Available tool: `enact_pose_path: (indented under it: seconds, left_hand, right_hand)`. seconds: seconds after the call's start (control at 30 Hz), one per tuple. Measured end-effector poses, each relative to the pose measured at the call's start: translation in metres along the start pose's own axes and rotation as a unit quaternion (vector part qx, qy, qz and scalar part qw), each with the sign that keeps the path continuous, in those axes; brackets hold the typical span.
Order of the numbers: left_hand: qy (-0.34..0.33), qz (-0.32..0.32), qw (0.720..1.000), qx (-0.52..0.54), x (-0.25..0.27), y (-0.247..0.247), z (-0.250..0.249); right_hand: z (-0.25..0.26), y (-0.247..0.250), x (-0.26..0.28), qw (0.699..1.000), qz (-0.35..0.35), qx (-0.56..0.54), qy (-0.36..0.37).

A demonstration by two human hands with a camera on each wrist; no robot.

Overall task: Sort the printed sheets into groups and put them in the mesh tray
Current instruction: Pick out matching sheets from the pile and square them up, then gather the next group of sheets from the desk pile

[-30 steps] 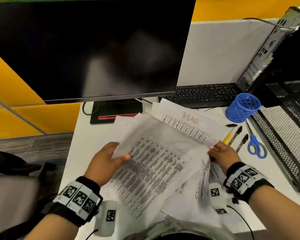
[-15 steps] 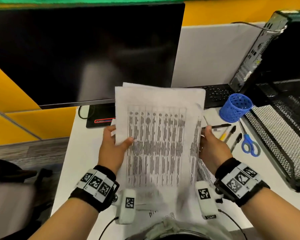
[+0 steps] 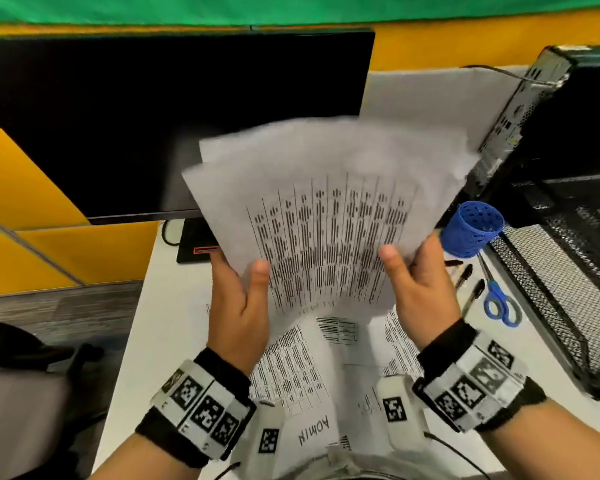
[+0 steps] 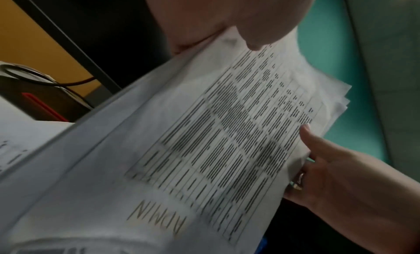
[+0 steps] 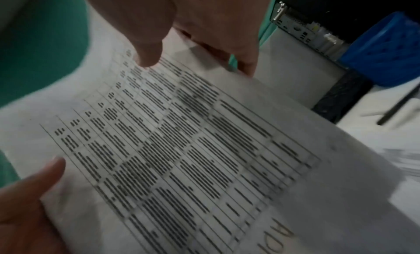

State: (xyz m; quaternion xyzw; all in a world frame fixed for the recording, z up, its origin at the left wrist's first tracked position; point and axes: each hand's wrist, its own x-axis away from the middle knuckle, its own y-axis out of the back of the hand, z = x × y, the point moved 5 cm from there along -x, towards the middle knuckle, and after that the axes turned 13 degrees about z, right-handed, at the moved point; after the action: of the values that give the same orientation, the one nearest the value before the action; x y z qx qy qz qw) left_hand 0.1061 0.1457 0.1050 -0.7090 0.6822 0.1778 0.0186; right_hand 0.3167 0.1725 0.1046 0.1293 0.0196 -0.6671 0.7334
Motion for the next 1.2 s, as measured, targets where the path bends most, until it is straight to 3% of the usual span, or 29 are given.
enact_pose_path:
  seconds: [0.1, 0.2, 0.3, 0.4, 0.6, 0.73, 0.83, 1.07, 1.2]
  left_hand:
    - [0.042, 0.033, 0.999, -0.008, 0.0, -0.004, 0.011]
    - [0.033, 0.012, 0.999, 0.004, -0.009, -0.005, 0.002]
    - [-0.002, -0.025, 0.999, 0.038, -0.016, -0.001, -0.012]
    - [0.003, -0.033, 0.998, 0.054, -0.012, -0.001, -0.007]
    - [0.136, 0.064, 0.989, 0.0, 0.001, -0.019, 0.035]
    - [0.209, 0.041, 0.976, 0.042, 0.002, -0.019, 0.058]
    - [0.253, 0.015, 0.965, 0.072, 0.001, -0.014, 0.07]
    - [0.229, -0.023, 0.966, 0.122, -0.005, -0.001, 0.064]
    - [0.211, -0.014, 0.969, 0.132, -0.009, -0.008, 0.051]
  right_hand:
    - [-0.018, -0.003, 0.004, 0.999, 0.002, 0.01, -0.044]
    - [-0.016, -0.007, -0.002, 0.997, -0.005, -0.015, -0.07]
    - [0.001, -0.007, -0.004, 0.999, -0.019, -0.037, -0.025]
    - [0.003, -0.004, 0.0, 0.999, -0.018, -0.034, -0.016]
    - [-0.058, -0.005, 0.013, 0.988, 0.008, 0.033, -0.152]
    - [-0.073, 0.0, 0.013, 0.98, 0.011, 0.068, -0.187]
    - [-0.073, 0.006, 0.012, 0.981, 0.014, 0.036, -0.193]
    - [-0.083, 0.02, 0.031, 0.974, 0.06, 0.03, -0.215]
    - [-0.089, 0.024, 0.044, 0.967, 0.081, 0.043, -0.237]
